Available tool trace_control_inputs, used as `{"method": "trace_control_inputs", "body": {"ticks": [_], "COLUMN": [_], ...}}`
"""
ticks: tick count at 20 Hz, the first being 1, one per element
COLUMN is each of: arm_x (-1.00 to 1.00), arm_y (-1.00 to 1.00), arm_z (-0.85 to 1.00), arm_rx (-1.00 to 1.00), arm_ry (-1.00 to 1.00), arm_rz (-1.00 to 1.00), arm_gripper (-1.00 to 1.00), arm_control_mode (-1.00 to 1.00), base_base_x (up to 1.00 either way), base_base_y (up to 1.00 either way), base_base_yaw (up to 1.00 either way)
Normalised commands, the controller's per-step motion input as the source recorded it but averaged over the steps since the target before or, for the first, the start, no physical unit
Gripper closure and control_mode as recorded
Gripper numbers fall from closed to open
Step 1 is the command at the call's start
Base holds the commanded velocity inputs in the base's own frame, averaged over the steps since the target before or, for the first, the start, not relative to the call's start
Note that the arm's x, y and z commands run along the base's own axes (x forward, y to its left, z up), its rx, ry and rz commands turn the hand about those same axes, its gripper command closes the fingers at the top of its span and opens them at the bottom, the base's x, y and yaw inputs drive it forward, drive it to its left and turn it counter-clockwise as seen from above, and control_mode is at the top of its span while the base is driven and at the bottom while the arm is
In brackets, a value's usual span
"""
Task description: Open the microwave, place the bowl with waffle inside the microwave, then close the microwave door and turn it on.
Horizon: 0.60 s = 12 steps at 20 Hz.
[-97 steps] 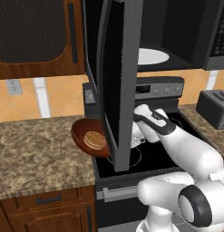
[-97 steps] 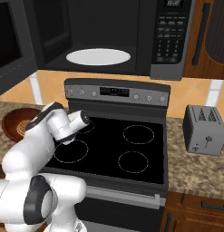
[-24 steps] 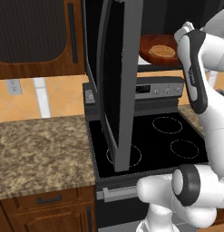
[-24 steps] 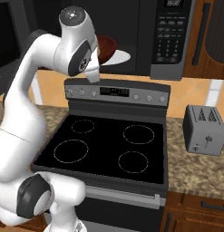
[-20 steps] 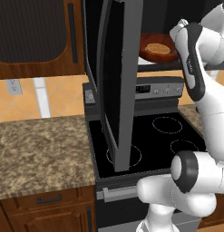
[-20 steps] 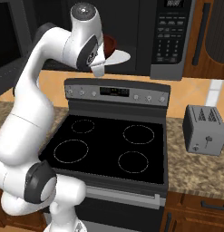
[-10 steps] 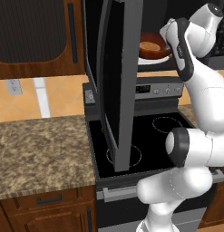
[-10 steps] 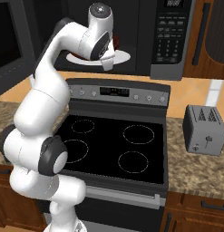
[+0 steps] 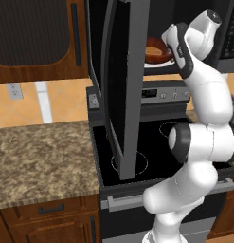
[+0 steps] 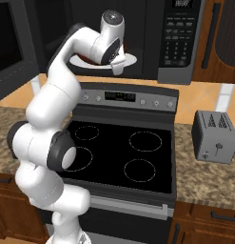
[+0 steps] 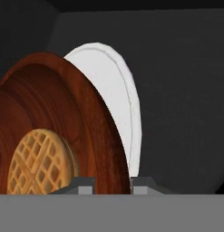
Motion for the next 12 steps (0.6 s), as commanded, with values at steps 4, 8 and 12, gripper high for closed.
{"method": "trace_control_inputs", "body": {"ticks": [4, 8, 12], "arm_x": [0.45, 0.46, 0.29], "arm_y": [0.00, 0.00, 0.00], "arm_z": [-0.19, -0.12, -0.01], "arm_rx": [0.00, 0.00, 0.00], "arm_ry": [0.00, 0.00, -0.06], "arm_rz": [0.00, 0.00, 0.00], "arm_gripper": [1.00, 1.00, -1.00], "arm_control_mode": [-1.00, -1.00, -1.00], "base_base_x": [0.00, 0.00, 0.00], "base_base_y": [0.00, 0.00, 0.00], "base_base_yaw": [0.00, 0.00, 0.00]}}
